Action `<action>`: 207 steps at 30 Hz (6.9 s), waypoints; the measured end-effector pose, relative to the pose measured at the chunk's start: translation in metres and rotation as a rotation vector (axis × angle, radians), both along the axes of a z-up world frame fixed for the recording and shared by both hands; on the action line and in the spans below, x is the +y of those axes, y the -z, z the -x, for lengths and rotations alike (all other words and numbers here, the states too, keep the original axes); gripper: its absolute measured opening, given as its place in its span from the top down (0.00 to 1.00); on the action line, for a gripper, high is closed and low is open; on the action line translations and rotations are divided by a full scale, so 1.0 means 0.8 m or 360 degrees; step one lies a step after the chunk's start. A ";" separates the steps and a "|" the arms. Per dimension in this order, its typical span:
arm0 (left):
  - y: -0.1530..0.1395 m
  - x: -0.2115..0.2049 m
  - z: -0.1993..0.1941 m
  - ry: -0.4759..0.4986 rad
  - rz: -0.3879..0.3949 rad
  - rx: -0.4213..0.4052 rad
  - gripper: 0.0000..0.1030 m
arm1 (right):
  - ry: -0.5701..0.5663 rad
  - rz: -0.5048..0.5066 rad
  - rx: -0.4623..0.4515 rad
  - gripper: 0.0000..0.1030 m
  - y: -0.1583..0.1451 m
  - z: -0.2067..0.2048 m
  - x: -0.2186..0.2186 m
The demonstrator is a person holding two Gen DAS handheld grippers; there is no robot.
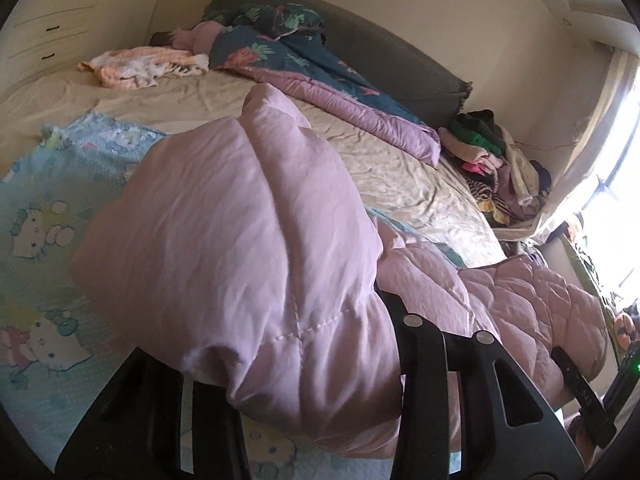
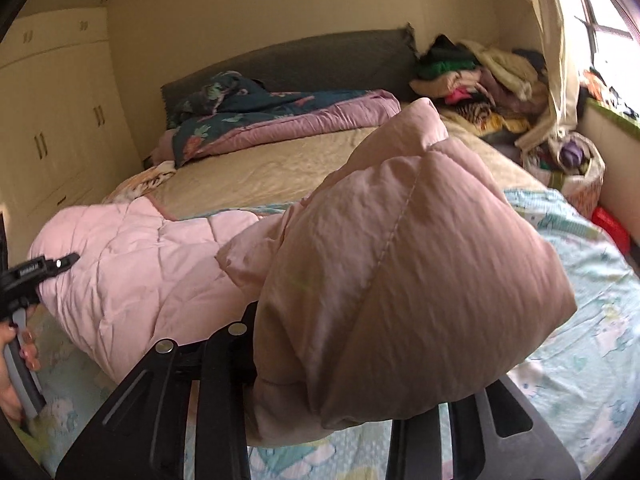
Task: Fold large clothes
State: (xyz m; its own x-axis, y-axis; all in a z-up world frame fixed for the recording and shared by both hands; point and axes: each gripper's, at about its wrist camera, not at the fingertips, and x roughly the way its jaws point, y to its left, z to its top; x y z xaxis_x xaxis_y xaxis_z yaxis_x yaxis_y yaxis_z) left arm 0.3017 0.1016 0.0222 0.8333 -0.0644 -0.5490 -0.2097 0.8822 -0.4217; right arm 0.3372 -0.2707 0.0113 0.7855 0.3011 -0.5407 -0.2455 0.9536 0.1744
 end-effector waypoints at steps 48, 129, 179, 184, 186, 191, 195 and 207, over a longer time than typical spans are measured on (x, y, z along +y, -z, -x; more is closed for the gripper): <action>0.087 0.004 0.238 0.0041 -0.0098 0.0092 0.60 | 0.0040 0.0035 0.0210 0.68 0.072 0.215 -0.027; 0.021 -0.150 0.390 0.0362 -0.0423 -0.0068 0.09 | -0.0094 0.0168 -0.0081 0.04 -0.012 0.429 0.051; 0.026 -0.144 0.391 0.0324 -0.0447 -0.0038 0.09 | -0.0093 0.0168 -0.0060 0.04 -0.005 0.428 0.055; 0.024 -0.142 0.392 0.0321 -0.0447 -0.0038 0.09 | -0.0091 0.0168 -0.0062 0.04 -0.009 0.428 0.053; 0.024 -0.143 0.391 0.0321 -0.0448 -0.0038 0.09 | -0.0091 0.0167 -0.0062 0.04 -0.008 0.428 0.053; 0.024 -0.143 0.391 0.0320 -0.0447 -0.0039 0.09 | -0.0090 0.0169 -0.0065 0.04 -0.009 0.429 0.052; 0.024 -0.142 0.392 0.0321 -0.0443 -0.0040 0.09 | -0.0090 0.0169 -0.0064 0.04 -0.010 0.429 0.052; 0.025 -0.143 0.392 0.0322 -0.0446 -0.0039 0.09 | -0.0089 0.0171 -0.0066 0.04 -0.010 0.428 0.052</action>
State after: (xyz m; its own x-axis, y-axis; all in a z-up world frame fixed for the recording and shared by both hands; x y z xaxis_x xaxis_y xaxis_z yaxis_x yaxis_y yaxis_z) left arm -0.0115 -0.0127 0.0025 0.8323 -0.0795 -0.5487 -0.0112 0.9870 -0.1600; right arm -0.0055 -0.2291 0.0194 0.7914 0.2872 -0.5396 -0.3036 0.9509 0.0608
